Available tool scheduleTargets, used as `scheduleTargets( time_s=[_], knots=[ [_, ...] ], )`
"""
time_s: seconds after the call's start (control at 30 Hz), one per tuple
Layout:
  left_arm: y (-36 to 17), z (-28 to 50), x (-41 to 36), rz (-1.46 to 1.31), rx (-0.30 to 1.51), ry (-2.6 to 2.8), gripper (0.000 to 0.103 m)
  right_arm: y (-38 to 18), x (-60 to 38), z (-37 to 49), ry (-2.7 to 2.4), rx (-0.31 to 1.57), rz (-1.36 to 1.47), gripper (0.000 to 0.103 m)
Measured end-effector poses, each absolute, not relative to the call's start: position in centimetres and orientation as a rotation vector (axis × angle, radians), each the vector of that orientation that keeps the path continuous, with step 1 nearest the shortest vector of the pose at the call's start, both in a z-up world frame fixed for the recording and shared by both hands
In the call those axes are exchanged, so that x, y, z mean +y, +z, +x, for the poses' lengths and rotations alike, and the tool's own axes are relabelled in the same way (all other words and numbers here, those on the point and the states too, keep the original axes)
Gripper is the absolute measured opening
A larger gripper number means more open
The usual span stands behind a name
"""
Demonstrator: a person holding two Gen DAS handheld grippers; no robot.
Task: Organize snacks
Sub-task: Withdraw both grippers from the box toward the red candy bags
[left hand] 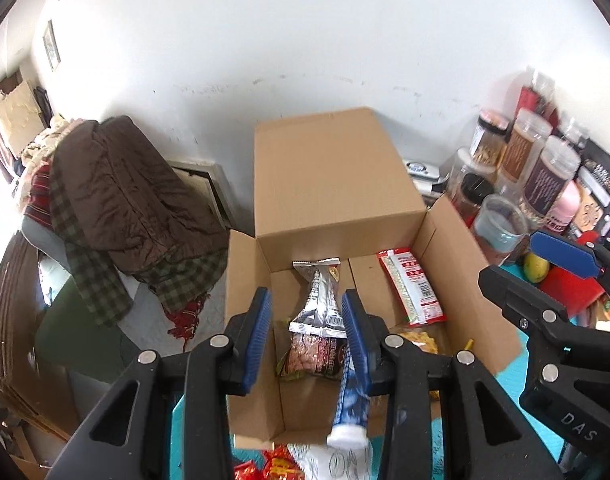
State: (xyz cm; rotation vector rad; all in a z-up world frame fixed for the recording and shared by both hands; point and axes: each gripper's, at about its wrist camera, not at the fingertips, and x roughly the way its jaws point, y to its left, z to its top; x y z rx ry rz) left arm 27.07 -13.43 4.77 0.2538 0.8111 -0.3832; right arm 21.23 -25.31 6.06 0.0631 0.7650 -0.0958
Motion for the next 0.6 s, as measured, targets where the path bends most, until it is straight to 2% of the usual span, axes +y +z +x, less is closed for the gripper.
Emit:
scheduleTargets(
  time_s=[0.37,0.6],
  knots=[
    [9.4,20.9,-9.6,0.207,0.69,-0.417,0.036,10.7,-22.0,15.2,-0.101,0.627,0.017,0.059],
    [11.6,16.6,-6.9,0.199,0.613,-0.415,0.037,12.8,-19.7,10.9,-0.096,0.537,-0.006,0.067]
  ],
)
